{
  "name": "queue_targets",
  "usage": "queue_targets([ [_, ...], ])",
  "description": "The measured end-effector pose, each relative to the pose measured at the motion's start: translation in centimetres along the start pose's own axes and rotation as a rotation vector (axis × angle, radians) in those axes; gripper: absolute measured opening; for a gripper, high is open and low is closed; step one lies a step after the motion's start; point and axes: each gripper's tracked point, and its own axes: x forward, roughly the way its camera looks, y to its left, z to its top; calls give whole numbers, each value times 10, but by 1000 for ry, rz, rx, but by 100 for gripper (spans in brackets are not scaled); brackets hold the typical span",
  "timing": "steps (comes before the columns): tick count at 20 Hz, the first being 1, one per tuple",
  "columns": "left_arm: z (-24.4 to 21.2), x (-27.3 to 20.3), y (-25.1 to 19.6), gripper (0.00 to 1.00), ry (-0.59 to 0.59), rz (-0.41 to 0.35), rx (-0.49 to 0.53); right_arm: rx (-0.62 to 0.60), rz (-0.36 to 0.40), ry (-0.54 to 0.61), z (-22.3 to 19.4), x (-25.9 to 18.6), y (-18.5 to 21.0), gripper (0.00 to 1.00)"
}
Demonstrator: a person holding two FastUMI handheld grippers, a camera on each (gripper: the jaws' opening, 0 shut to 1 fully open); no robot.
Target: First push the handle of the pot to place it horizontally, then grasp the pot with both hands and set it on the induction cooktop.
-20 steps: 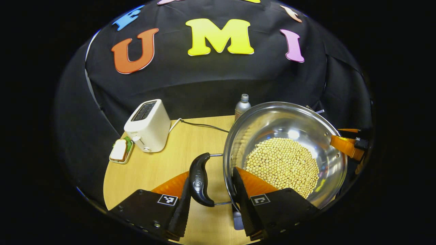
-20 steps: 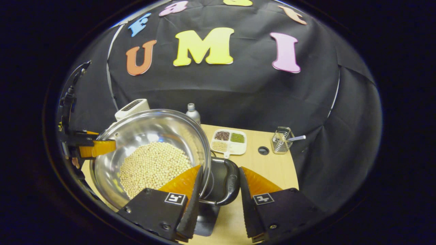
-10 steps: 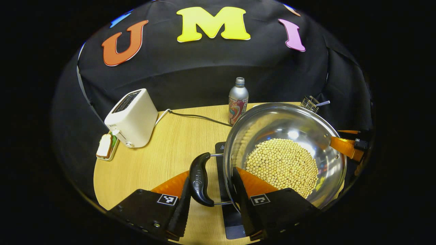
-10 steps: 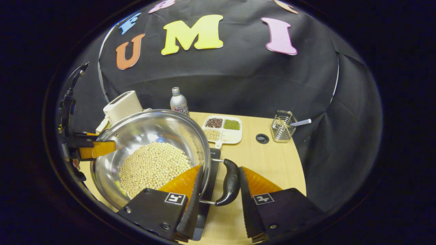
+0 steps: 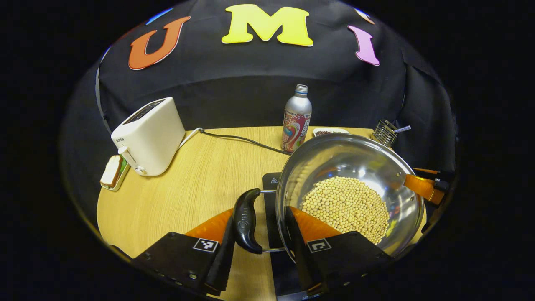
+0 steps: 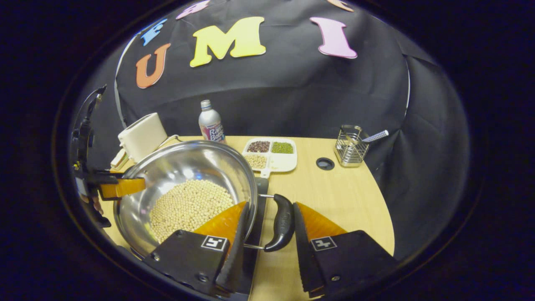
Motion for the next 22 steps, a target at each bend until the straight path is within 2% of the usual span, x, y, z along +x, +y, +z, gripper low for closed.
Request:
queue_targets([
  [1, 2, 2, 0, 62, -19, 0, -1, 21, 6, -33, 3, -11, 1, 58],
  [10, 3, 3, 1, 63, -75, -4, -37, 50, 10, -64, -1, -7, 1, 59],
  [13, 6, 3, 0, 62, -97, -16, -70, 70, -16, -65, 0, -8, -1, 60],
  [15, 10, -2, -1, 63, -121, -35, -86, 67, -40, -66, 0, -10, -2, 64],
  [16, 16, -8, 1, 80, -150, -32, -88, 61, -48, -74, 1, -15, -2, 65],
  [17, 20, -16, 3, 70, -180, -24, -84, 59, -57, -91, 4, -21, -2, 66],
  [18, 23, -24, 4, 80, -207, -15, -80, 59, -65, -117, 8, -29, -3, 66],
  [20, 24, -46, 3, 92, -256, -5, -78, 74, -58, -171, 17, -50, 3, 68],
  [21, 23, -60, 2, 93, -278, 1, -81, 75, -48, -189, 18, -60, 6, 72],
  [22, 25, -74, 2, 94, -308, 8, -81, 69, -41, -207, 16, -71, 9, 85],
])
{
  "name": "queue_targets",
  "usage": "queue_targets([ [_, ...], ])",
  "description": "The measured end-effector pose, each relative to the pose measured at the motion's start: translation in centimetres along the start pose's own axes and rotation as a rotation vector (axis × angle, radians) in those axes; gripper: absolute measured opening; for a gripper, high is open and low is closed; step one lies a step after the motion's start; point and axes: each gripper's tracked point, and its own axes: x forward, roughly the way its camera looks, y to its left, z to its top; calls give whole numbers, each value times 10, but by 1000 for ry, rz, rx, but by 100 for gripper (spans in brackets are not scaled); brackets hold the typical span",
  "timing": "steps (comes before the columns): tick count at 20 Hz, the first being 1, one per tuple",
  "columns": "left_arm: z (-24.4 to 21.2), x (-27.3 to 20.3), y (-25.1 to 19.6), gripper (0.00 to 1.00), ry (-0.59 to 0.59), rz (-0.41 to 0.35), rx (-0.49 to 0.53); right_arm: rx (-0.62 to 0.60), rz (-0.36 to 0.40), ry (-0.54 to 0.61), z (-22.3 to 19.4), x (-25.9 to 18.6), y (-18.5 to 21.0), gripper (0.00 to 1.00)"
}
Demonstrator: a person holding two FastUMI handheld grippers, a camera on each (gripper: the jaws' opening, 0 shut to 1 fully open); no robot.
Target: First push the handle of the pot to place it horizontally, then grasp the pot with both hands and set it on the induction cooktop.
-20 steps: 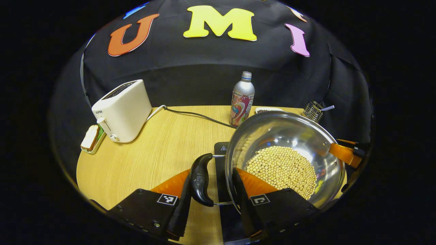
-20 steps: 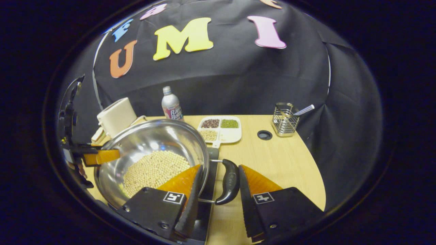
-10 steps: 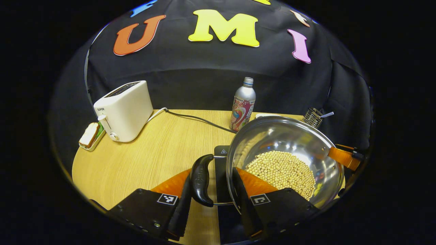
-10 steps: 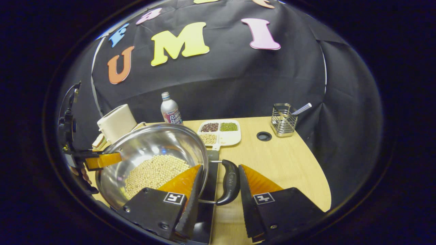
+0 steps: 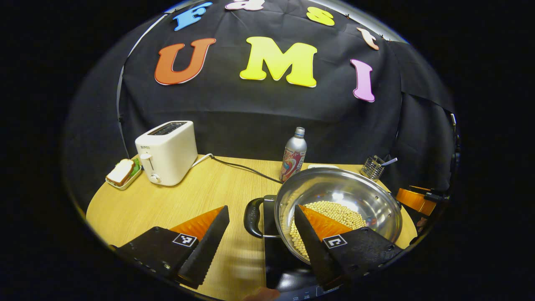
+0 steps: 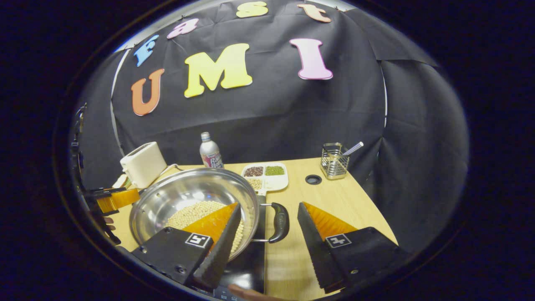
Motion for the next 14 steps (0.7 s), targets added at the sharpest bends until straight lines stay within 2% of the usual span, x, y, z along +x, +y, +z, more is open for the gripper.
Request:
queue_targets([
  [6, 17, -76, 6, 96, -115, 34, 22, -96, 3, -110, 8, -71, 20, 93],
  [12, 3, -153, 12, 96, -164, 16, -9, -108, 31, -222, 4, -153, 40, 95],
  [14, 2, -175, 20, 96, -195, 36, -24, -107, 19, -253, 4, -181, 39, 95],
])
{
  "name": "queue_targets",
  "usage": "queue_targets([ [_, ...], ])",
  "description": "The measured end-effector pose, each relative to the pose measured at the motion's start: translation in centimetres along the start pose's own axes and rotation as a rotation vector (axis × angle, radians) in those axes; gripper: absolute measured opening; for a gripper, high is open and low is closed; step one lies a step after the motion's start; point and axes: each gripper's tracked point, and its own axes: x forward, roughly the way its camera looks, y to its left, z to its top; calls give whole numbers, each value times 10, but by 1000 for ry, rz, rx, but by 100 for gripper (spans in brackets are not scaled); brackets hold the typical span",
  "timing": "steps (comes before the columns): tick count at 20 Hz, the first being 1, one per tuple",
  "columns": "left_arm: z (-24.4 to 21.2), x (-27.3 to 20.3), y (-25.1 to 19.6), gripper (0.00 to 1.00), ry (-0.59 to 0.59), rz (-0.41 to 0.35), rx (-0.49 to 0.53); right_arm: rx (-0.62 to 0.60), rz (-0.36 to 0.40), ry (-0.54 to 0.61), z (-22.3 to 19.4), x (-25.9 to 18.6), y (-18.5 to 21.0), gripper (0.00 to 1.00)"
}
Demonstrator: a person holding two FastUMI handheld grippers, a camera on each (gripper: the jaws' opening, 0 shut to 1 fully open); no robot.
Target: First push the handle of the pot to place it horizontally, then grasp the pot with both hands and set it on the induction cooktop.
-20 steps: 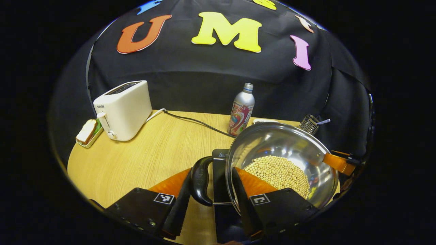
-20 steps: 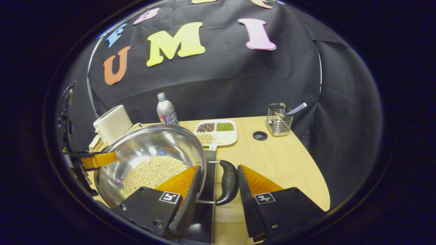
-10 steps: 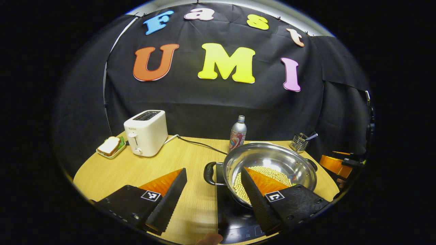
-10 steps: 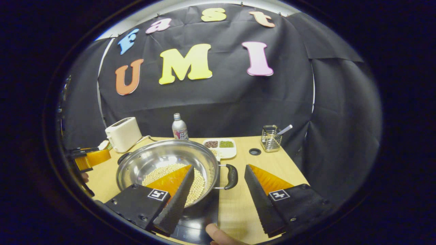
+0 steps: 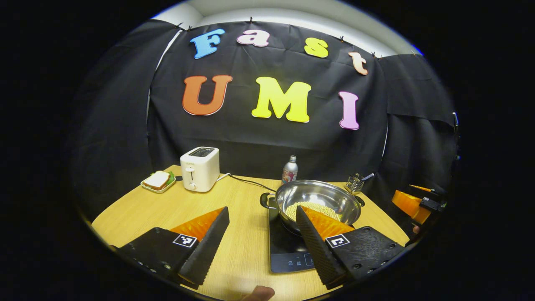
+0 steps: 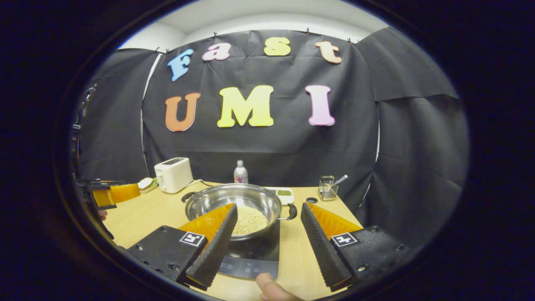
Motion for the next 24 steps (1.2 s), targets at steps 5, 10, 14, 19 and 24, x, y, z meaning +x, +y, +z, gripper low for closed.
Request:
queue_targets([
  [5, 32, -70, 0, 95, -121, 34, 21, -46, -55, -104, 31, -77, -7, 96],
  [10, 63, -134, -11, 95, -207, 25, 41, -90, -139, -182, 58, -152, -17, 98],
  [14, 93, -180, -28, 95, -295, -16, 37, -40, -162, -313, 97, -222, -16, 100],
  [19, 109, -207, -34, 95, -371, -4, 46, -3, -148, -365, 104, -249, -15, 100],
  [24, 98, -202, -40, 95, -326, -11, 70, 89, -114, -366, 96, -246, -19, 100],
])
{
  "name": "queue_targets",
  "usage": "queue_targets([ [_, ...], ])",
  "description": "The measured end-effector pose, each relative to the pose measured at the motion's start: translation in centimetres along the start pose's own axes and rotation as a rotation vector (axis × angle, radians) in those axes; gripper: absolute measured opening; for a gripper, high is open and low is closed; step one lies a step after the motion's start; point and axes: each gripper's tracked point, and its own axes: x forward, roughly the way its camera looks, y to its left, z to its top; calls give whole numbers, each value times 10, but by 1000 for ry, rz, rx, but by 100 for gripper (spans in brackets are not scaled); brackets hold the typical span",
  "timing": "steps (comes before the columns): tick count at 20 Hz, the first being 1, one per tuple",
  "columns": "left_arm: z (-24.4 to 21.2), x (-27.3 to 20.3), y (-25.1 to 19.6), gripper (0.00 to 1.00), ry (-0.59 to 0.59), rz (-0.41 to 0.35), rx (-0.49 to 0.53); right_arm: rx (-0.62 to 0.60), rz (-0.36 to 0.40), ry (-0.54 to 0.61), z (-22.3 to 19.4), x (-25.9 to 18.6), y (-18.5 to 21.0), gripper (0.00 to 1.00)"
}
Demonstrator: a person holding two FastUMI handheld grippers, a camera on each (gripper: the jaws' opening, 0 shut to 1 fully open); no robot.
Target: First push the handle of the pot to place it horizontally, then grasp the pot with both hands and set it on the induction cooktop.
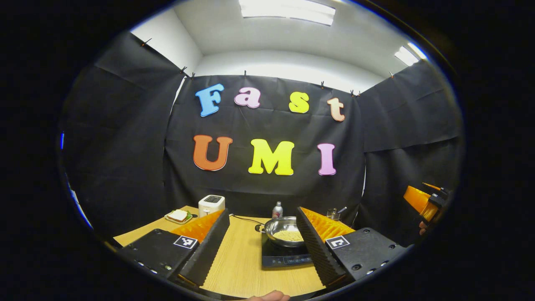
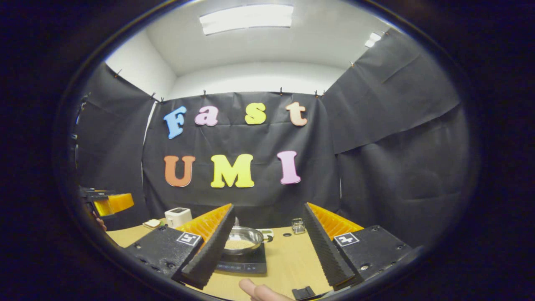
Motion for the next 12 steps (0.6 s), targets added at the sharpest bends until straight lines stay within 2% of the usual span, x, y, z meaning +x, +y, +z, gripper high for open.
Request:
queue_targets([
  [5, -4, 4, -4, 95, 3, -8, -3, 8, -11, 45, -9, 7, -13, 100],
  [12, -20, 6, -3, 95, 51, -13, 23, 32, -29, 24, 0, 7, -23, 100],
])
